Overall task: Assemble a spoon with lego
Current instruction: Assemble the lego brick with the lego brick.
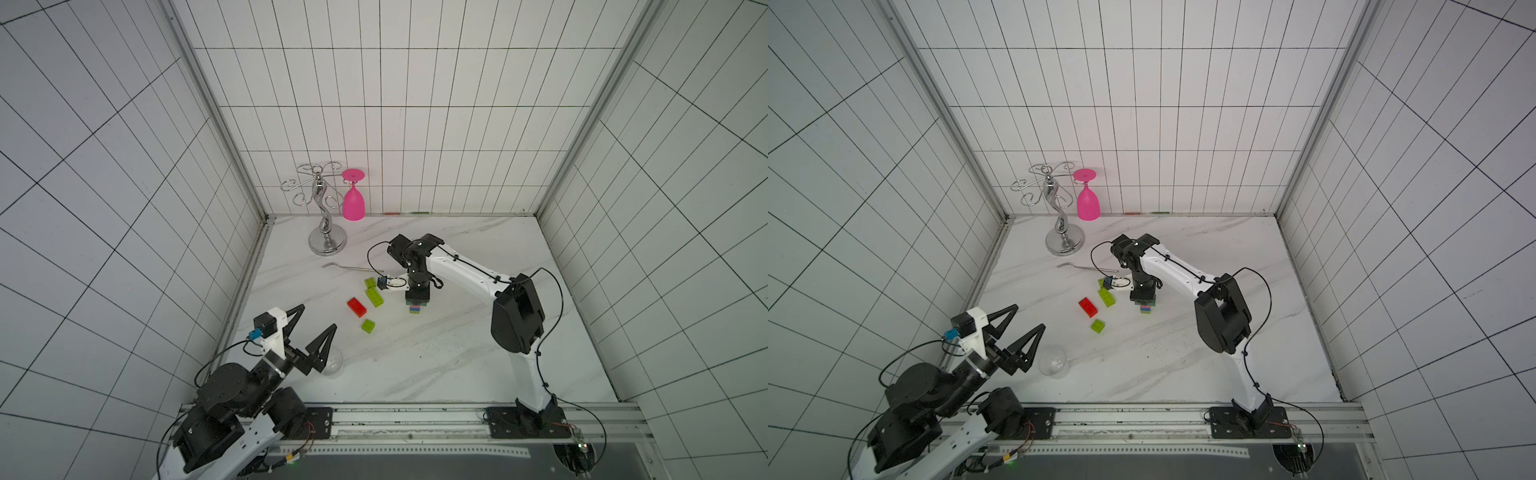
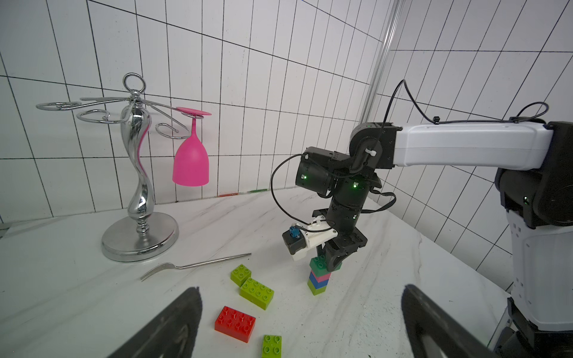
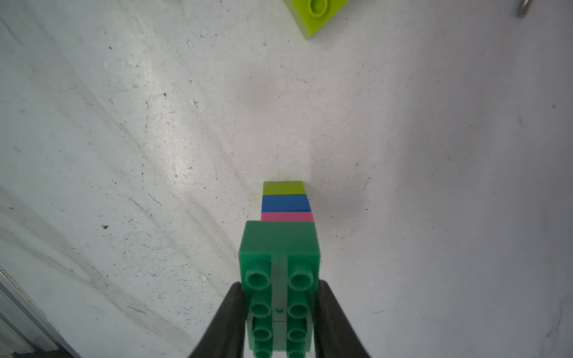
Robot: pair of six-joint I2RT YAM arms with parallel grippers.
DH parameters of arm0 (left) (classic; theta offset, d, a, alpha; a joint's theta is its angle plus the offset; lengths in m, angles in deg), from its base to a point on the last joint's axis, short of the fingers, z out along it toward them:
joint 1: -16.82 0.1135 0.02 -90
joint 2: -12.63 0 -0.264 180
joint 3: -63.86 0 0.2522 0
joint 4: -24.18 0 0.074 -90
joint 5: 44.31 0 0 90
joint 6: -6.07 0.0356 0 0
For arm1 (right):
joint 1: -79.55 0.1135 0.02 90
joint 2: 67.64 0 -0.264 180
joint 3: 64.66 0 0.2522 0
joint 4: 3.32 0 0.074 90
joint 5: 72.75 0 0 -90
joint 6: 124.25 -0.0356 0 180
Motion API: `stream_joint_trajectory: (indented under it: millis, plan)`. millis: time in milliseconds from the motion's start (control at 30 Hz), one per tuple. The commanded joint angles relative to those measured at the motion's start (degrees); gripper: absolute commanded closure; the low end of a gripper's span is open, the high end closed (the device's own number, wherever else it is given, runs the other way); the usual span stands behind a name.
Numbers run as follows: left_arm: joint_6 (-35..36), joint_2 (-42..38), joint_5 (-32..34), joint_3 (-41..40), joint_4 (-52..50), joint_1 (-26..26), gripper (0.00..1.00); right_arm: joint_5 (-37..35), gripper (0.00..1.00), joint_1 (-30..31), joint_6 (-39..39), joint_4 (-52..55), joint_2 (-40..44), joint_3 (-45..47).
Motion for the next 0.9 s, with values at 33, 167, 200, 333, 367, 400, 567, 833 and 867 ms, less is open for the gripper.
stream_joint_trajectory:
  millis: [33,167,200,333,367,400,567,833,867]
  plan:
    - [0.8,-0.7,0.2,-0.4,-0.8,-0.2,0.01,0.0,0.72,-0.1,0.7,1.1,-0.8,-2.1]
    - [0.8,-0.7,0.0,-0.4,-0.8,-0.2,0.01,-0.1,0.72,-0.1,0.8,0.8,-1.2,-2.1]
    - [0.8,-0.7,0.1,-0.4,-0.8,-0.2,0.01,-0.2,0.73,-0.1,0.8,0.8,-1.4,-2.2]
    - [0.8,-0.8,0.0,-0.4,-0.8,-0.2,0.01,-0.5,0.72,-0.3,0.9,0.5,-1.9,-2.4]
    - [0.8,-0.7,0.1,-0.4,-0.8,-0.2,0.01,-0.4,0.72,-0.4,0.8,0.5,-2.0,-2.4]
    - [0.8,-0.7,0.0,-0.4,-0.8,-0.2,0.01,-0.4,0.72,-0.3,0.8,0.4,-2.1,-2.3]
    - [0.9,-0.7,-0.1,-0.4,-0.8,-0.2,0.01,-0.4,0.72,-0.8,0.8,0.1,-2.4,-2.1]
    - [0.9,-1.0,-0.1,-0.4,-0.8,-0.2,0.01,-0.1,0.72,-1.0,0.8,0.1,-2.6,-0.7]
    - [0.9,-1.0,-0.1,-0.4,-0.8,-0.2,0.01,0.0,0.72,-1.1,0.8,0.0,-2.5,-0.4]
